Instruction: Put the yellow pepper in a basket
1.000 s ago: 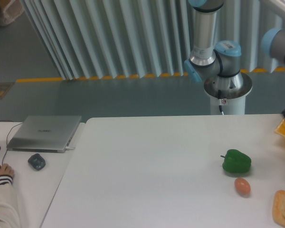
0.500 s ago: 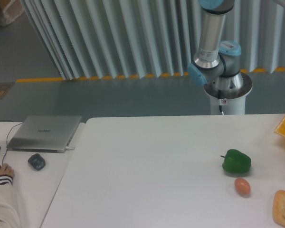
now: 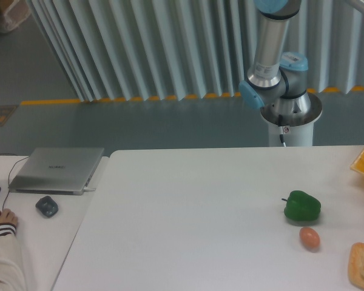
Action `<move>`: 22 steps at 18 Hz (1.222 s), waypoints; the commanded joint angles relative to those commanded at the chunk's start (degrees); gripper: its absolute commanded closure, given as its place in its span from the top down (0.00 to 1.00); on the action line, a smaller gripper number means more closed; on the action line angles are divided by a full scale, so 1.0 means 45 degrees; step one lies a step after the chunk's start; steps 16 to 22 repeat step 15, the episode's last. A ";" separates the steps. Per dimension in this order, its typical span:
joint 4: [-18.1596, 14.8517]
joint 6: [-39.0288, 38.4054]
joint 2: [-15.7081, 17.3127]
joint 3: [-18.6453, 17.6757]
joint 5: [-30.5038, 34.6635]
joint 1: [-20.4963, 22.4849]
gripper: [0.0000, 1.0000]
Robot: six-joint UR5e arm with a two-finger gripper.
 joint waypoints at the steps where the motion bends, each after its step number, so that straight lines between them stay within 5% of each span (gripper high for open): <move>1: -0.0234 -0.0022 0.0175 0.0020 -0.0274 -0.0176 1.00; 7: -0.0880 -0.0022 0.0217 0.0545 -0.1330 -0.0763 1.00; 9: -0.1736 0.0037 -0.0075 0.1014 -0.1234 -0.0783 1.00; 22: -0.1740 -0.0061 -0.0116 0.1016 -0.1214 -0.0881 1.00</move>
